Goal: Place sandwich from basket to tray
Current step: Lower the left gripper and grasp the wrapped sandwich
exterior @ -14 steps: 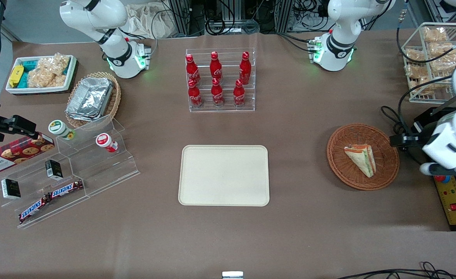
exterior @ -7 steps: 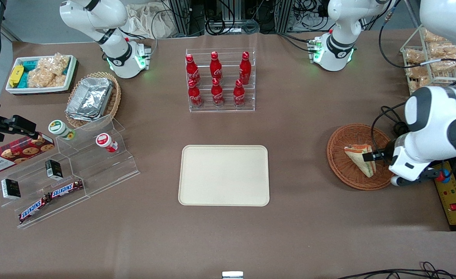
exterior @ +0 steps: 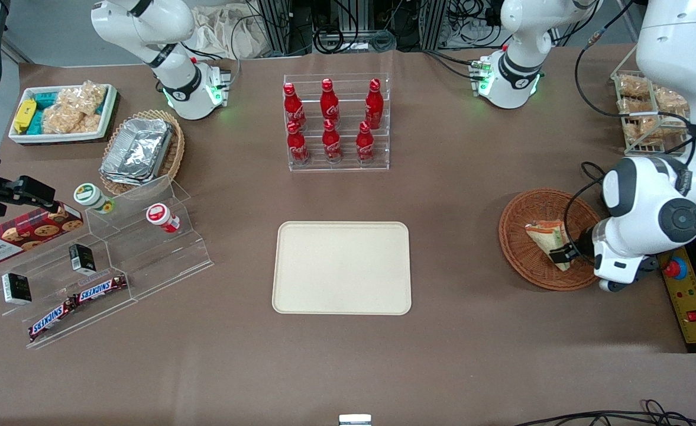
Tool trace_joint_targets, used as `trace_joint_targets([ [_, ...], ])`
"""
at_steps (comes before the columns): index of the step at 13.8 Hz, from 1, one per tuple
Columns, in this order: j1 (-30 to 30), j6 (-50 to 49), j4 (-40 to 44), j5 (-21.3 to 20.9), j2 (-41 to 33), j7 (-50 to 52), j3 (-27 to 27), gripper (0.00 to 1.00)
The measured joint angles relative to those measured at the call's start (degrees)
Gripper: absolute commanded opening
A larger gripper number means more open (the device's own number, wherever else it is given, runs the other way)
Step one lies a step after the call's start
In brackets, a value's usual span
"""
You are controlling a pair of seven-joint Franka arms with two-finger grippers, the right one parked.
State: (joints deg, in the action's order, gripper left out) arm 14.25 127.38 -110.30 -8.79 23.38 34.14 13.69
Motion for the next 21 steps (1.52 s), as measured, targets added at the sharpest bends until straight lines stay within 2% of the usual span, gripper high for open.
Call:
trace_joint_targets([
  [3,0.0,3.6,-3.2,-0.8,0.2,2.2,0.1,0.96],
  [4,0.0,4.3,-4.2,-1.2,0.3,2.4,0.1,0.88],
  [5,0.0,4.7,-4.9,-1.9,0.3,2.7,0.1,0.74],
  [6,0.0,4.8,-5.5,-2.6,0.3,3.2,0.1,0.43],
  [8,0.0,4.8,-5.9,-2.9,0.2,3.5,0.2,0.12],
  [9,-0.1,4.2,-5.8,-3.0,0.1,3.5,0.2,0.00],
  [13,-0.2,-10.1,1.7,-3.2,-1.6,3.7,2.8,0.00],
  [17,-0.4,-29.0,18.7,-2.7,-4.0,4.0,7.5,0.00],
  [21,-0.6,-37.1,33.4,1.0,-4.4,1.3,10.5,0.00],
])
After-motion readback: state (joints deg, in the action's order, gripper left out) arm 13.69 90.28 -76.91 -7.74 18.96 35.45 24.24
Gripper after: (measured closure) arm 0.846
